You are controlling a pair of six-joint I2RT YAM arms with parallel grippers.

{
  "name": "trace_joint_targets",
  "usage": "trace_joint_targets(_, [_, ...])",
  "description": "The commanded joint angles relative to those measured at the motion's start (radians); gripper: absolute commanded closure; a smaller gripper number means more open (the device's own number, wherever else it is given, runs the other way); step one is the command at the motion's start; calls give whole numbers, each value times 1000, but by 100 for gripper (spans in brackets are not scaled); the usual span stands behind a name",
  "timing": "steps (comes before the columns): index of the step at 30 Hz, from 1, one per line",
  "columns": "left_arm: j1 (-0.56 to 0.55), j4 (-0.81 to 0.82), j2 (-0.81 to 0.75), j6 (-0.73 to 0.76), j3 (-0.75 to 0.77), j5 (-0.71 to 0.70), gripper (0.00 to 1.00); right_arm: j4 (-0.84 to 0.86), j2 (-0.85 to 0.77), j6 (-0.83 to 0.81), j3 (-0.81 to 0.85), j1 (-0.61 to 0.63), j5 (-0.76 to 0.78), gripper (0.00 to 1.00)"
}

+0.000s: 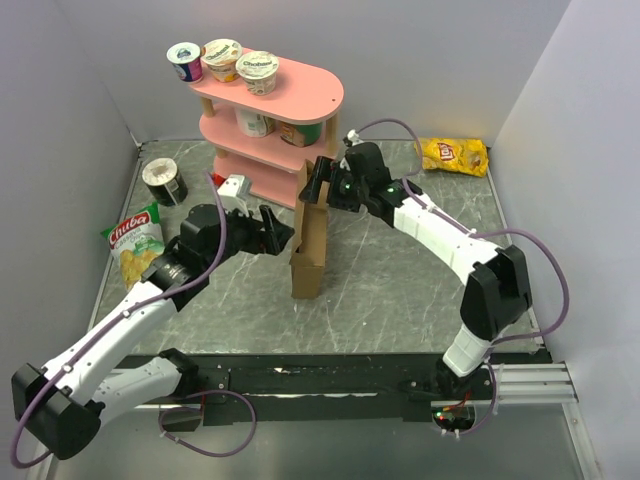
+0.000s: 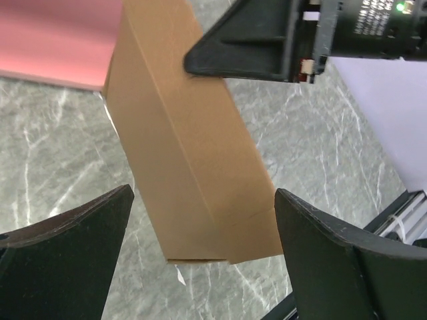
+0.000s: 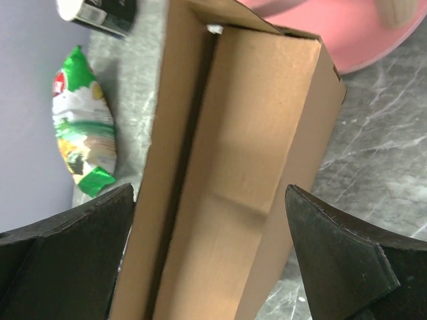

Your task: Fold the paper box

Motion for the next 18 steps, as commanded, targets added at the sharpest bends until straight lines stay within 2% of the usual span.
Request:
trace_joint_targets(1, [12, 95, 18, 10, -35, 80, 8, -16, 29, -15, 33, 4, -10, 0])
trace_joint_targets(5, [14, 152, 24, -9, -78, 104, 12, -4, 31, -12, 18, 5, -21, 3])
trace_joint_targets(8, [14, 168, 36, -9, -91, 104, 16, 18, 26, -3, -17, 5, -33, 8])
trace_joint_targets(15, [51, 246, 70, -26, -133, 127, 21, 95, 20, 35, -100, 4, -93, 34])
trace_joint_targets(18, [74, 273, 82, -38, -147, 126, 22, 108, 17, 37, -126, 4, -93, 39])
